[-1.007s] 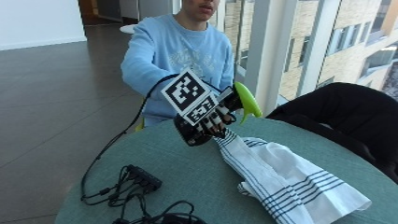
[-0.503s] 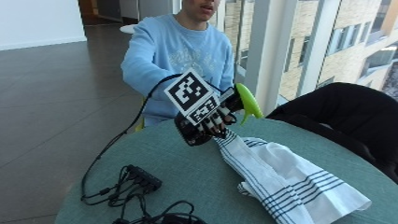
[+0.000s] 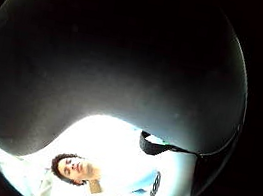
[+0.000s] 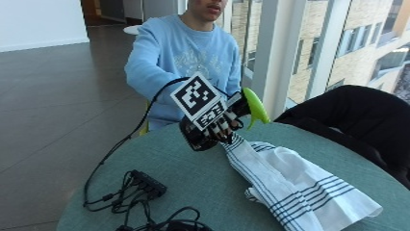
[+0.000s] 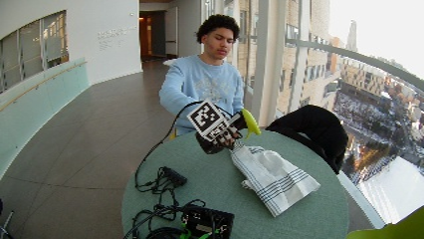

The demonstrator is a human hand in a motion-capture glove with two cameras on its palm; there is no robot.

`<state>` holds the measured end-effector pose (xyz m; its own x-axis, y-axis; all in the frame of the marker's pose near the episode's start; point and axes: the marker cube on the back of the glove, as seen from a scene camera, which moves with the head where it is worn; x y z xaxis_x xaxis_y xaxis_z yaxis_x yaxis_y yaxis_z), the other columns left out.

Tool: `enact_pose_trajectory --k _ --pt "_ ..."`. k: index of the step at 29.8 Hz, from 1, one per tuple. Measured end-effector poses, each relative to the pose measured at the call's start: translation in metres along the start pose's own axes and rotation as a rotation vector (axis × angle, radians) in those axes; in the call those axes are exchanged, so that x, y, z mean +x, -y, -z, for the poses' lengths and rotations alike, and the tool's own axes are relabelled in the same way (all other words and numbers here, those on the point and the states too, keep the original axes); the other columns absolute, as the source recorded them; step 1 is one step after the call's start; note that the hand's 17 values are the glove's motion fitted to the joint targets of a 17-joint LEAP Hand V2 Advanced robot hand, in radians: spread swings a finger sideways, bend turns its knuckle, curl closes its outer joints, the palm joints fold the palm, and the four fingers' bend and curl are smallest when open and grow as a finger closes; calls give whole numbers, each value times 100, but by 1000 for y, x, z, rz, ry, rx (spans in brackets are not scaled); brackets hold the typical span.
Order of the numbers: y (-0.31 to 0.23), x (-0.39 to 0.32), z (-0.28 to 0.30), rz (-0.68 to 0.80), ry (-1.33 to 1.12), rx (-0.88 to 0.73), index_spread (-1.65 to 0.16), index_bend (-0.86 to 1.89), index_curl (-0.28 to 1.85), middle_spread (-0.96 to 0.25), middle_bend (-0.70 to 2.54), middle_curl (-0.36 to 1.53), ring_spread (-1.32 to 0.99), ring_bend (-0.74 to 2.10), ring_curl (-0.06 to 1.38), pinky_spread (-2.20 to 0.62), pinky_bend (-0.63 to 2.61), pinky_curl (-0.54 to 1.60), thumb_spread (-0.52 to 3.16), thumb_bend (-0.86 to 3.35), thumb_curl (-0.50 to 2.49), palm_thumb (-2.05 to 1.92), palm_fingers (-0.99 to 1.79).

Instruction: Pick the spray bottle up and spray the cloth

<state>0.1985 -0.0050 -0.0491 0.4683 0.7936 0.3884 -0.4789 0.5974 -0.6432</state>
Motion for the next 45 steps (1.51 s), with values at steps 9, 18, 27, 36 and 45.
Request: enact_pose_trajectory --k 9,18,27,36,45 --pt "-1 -1 -1 4 -8 -10 -21 17 47 -8 37 47 -8 39 39 10 19 34 102 -2 51 85 116" --pt "-1 -4 -3 8 -8 4 -21 17 47 -8 37 47 -8 39 39 10 19 34 102 -2 50 84 116" --pt "-19 -47 7 217 144 148 -21 17 47 -8 37 47 -7 39 39 10 19 34 103 -2 50 84 116" --pt "-31 -131 -38 603 370 269 -21 17 47 -8 37 48 -7 39 39 10 19 34 103 -2 49 84 116" --pt "-2 -191 -133 791 475 266 -21 17 48 -8 37 48 -7 39 39 10 19 34 103 -2 49 84 116"
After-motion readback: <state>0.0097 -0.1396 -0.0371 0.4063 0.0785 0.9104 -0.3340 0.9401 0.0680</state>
